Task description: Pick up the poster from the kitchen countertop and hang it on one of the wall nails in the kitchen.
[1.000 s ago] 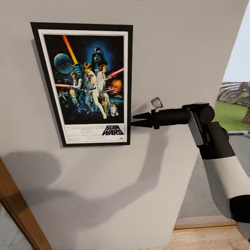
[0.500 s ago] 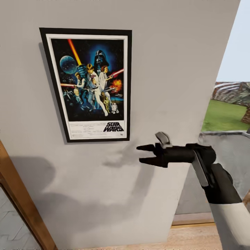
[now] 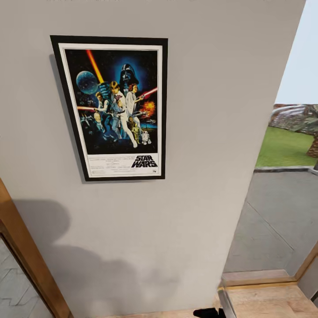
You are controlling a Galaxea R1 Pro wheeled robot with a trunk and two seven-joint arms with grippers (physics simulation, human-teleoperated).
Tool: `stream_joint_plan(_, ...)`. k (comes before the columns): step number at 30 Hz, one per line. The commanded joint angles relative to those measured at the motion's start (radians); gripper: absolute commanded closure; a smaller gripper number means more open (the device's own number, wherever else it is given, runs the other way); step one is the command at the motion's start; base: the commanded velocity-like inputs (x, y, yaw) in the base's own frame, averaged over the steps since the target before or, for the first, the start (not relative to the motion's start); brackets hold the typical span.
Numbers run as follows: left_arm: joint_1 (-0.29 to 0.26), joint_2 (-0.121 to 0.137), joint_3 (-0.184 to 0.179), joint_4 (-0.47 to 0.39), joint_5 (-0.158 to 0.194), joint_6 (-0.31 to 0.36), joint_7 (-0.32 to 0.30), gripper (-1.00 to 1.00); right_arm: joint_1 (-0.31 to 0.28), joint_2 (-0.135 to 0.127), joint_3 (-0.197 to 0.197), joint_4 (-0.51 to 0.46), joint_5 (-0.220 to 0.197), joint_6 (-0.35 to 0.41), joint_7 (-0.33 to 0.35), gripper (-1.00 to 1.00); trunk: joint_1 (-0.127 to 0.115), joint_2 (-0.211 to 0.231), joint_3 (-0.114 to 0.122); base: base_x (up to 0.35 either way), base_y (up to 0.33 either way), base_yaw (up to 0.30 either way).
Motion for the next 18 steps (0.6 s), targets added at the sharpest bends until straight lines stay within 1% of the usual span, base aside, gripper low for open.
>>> stream_joint_plan(1, 0.000, 0.000, 0.006, 0.015, 0.001, -0.001, -0.009, -1.00, 0.018, -0.005, 0.002, 0.108, -0.006, -0.061, 0.001, -1.00, 0.000, 0.000, 0.000, 0.000, 0.000, 0.000)
stream_joint_plan(3, 0.000, 0.000, 0.005, 0.036, 0.002, -0.001, -0.009, -1.00, 0.036, -0.019, 0.000, 0.297, -0.005, -0.168, -0.005, -1.00, 0.000, 0.000, 0.000, 0.000, 0.000, 0.000)
stream_joint_plan(4, 0.000, 0.000, 0.004, 0.041, 0.001, -0.001, -0.009, -1.00, 0.040, -0.030, 0.000, 0.375, -0.005, -0.201, -0.017, -1.00, 0.000, 0.000, 0.000, 0.000, 0.000, 0.000)
stream_joint_plan(5, 0.000, -0.001, 0.004, 0.045, 0.000, -0.001, -0.009, -1.00, 0.041, -0.039, -0.001, 0.437, -0.005, -0.222, -0.044, -1.00, 0.000, 0.000, 0.000, 0.000, 0.000, 0.000)
stream_joint_plan(7, 0.000, -0.001, 0.003, 0.048, -0.001, 0.000, -0.009, -1.00, 0.043, -0.045, 0.000, 0.486, -0.005, -0.236, -0.092, -1.00, 0.000, 0.000, 0.000, 0.000, 0.000, 0.000)
stream_joint_plan(8, 0.000, -0.002, 0.003, 0.050, -0.002, 0.001, -0.008, -1.00, 0.044, -0.047, 0.000, 0.524, -0.005, -0.244, -0.156, -1.00, 0.000, 0.000, 0.000, 0.000, 0.000, 0.000)
stream_joint_plan(13, 0.000, -0.003, 0.001, 0.071, -0.005, 0.002, -0.007, -1.00, 0.045, -0.044, 0.003, 0.601, -0.006, -0.252, -0.372, -1.00, 0.000, 0.000, 0.000, 0.000, 0.000, 0.000)
stream_joint_plan(14, 0.000, -0.004, 0.000, 0.085, -0.007, 0.004, -0.006, -1.00, 0.045, -0.037, 0.005, 0.637, -0.006, -0.253, -0.516, -1.00, 0.000, 0.000, 0.000, 0.000, 0.000, 0.000)
stream_joint_plan(16, 0.000, -0.004, 0.000, 0.091, -0.008, 0.004, -0.006, -1.00, 0.045, -0.028, 0.005, 0.658, -0.007, -0.253, -0.612, -1.00, 0.000, 0.000, 0.000, 0.000, 0.000, 0.000)
stream_joint_plan(17, 0.000, -0.004, 0.000, 0.097, -0.008, 0.006, -0.005, -1.00, 0.045, -0.017, 0.007, 0.677, -0.007, -0.253, -0.705, -1.00, 0.000, 0.000, 0.000, 0.000, 0.000, 0.000)
stream_joint_plan(18, 0.000, -0.004, 0.000, 0.103, -0.008, 0.007, -0.005, -1.00, 0.045, -0.012, 0.007, 0.689, -0.007, -0.254, -0.751, -1.00, 0.000, 0.000, 0.000, 0.000, 0.000, 0.000)
